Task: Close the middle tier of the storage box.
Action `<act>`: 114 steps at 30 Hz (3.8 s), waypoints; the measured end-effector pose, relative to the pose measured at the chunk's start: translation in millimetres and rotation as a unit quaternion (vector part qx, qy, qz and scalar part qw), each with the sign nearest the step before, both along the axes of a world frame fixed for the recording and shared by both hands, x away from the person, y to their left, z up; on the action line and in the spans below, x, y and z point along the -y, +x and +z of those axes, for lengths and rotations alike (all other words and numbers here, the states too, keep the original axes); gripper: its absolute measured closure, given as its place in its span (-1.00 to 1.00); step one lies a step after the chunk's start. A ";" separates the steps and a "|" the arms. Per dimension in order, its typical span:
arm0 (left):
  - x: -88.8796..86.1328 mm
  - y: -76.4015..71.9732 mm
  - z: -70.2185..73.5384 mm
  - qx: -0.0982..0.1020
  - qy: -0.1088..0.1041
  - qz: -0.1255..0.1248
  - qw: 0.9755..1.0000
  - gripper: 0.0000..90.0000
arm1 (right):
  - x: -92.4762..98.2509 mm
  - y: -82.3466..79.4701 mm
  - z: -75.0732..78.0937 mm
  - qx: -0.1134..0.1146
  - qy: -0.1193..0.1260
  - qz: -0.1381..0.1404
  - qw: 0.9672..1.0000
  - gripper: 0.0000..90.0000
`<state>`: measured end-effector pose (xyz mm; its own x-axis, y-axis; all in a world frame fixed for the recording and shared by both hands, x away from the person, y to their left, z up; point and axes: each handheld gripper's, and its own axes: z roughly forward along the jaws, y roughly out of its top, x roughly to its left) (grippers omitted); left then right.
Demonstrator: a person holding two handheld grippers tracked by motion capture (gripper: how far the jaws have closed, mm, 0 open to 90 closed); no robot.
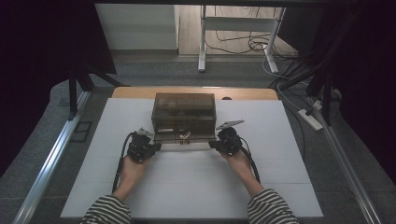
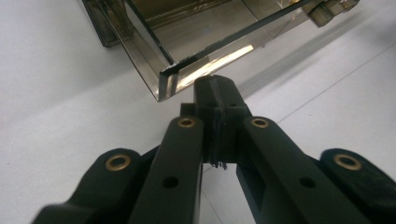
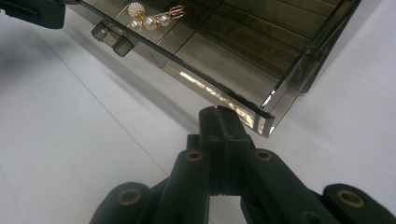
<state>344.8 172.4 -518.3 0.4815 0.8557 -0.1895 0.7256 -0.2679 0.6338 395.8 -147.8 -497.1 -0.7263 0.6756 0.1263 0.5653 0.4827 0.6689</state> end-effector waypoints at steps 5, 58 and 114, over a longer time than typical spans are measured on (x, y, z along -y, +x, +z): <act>0.6 2.5 -0.5 -0.001 0.000 0.004 1.000 0.97 | -1.4 1.8 1.5 -0.002 -0.001 -0.003 1.000 0.99; 14.3 49.6 12.9 0.009 0.024 0.023 0.999 0.97 | -10.0 35.3 6.6 0.029 -0.013 -0.047 0.998 0.99; 2.8 50.3 23.5 0.018 0.004 0.012 1.000 0.60 | -6.5 35.7 10.2 0.024 -0.012 -0.043 0.999 0.78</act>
